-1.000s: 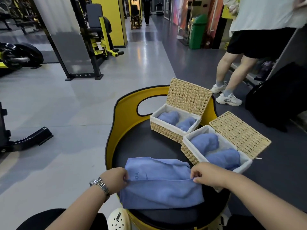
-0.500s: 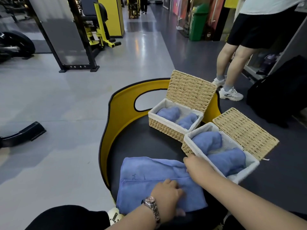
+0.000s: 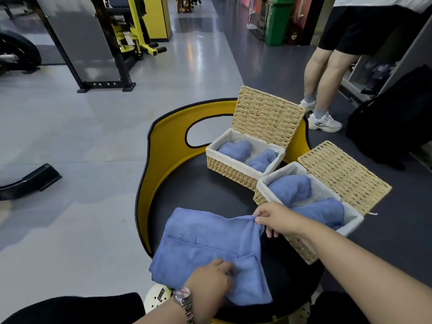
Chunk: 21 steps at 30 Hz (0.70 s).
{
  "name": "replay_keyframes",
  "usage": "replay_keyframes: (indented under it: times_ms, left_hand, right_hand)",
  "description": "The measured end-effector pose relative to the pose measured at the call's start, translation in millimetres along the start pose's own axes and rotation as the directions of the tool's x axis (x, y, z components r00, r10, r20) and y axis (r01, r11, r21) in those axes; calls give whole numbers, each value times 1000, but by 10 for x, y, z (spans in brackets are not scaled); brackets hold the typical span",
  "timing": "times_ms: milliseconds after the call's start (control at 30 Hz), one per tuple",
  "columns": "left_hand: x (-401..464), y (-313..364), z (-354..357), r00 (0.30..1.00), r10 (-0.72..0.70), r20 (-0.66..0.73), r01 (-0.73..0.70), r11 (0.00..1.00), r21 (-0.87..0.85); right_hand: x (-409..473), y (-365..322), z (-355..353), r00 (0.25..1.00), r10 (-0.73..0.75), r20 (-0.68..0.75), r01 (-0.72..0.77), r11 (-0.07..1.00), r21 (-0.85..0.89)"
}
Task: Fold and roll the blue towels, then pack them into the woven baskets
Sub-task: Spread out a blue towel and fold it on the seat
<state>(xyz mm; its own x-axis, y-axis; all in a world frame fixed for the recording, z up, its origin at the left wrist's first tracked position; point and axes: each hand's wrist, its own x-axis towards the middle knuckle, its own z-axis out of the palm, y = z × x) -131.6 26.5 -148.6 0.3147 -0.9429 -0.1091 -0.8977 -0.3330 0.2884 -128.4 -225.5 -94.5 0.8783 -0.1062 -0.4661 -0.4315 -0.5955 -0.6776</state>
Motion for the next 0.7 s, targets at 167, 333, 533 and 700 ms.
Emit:
replay_keyframes:
  times_ms: [167, 333, 533, 700]
  left_hand:
    - [-48, -24, 5, 1000, -17, -18, 18, 997, 70]
    - [-20, -63, 106, 1000, -3, -27, 2, 1000, -20]
    - [-28, -64, 104, 1000, 19, -13, -19, 1000, -8]
    - [-14, -22, 55, 1000, 18, -20, -17, 998, 54]
  right_hand:
    - [24, 19, -72, 1000, -17, -1, 16, 956, -293]
    - [93, 53, 65, 970, -23, -243, -61, 941, -333]
    - [98, -9, -76, 985, -30, -169, 38, 998, 45]
    - [20, -108, -99, 992, -89, -90, 95, 993, 63]
